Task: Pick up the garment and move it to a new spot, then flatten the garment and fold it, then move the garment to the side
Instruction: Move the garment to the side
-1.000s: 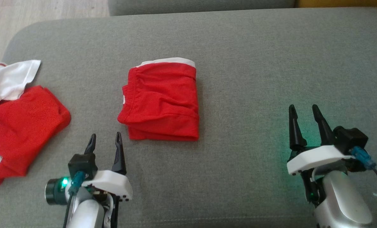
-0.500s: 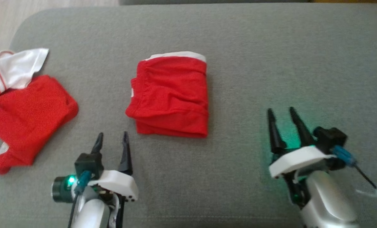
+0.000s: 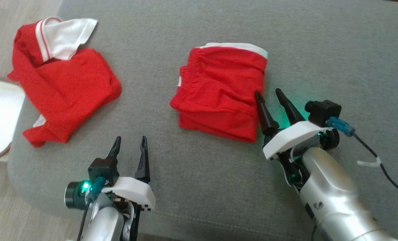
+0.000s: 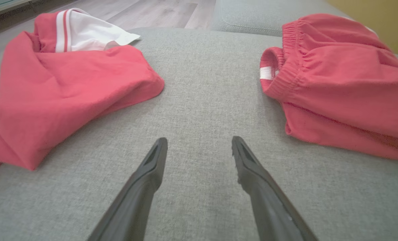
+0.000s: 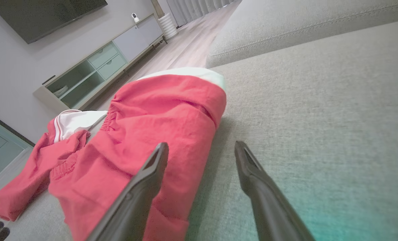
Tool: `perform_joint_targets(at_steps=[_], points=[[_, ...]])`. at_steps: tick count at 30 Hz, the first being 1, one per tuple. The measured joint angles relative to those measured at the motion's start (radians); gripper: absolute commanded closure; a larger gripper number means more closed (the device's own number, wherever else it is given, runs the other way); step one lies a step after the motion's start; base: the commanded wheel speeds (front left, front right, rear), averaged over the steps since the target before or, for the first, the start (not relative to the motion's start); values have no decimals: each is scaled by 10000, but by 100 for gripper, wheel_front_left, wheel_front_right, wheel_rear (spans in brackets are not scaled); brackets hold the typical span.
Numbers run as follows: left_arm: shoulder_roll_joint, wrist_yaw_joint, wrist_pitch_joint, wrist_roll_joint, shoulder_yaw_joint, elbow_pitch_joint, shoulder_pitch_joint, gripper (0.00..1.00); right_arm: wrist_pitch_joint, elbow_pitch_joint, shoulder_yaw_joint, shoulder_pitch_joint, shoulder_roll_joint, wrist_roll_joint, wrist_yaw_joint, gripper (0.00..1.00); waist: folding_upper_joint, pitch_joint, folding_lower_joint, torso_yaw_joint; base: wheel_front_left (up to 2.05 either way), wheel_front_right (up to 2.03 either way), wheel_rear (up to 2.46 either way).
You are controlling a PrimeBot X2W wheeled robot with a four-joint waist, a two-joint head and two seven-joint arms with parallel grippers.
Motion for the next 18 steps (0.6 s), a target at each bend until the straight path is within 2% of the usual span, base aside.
perform_joint_targets(at_steps=[8, 10, 18], points=[[2, 21, 0, -29, -75, -48, -21, 0, -56, 988, 708, -665, -125, 593, -2, 2, 0, 208, 0, 368, 0, 0, 0], [0, 82, 0, -59, -150, -63, -58, 0, -58, 1175, 991, -855, -155, 750, -4, 100, 0, 228, 0, 377, 0, 0, 0], [-2, 146, 0, -188, -253, -186, -317, 0, -58, 1507, 1649, -1212, -96, 1198, -4, 100, 0, 251, 0, 137, 0, 0, 0]])
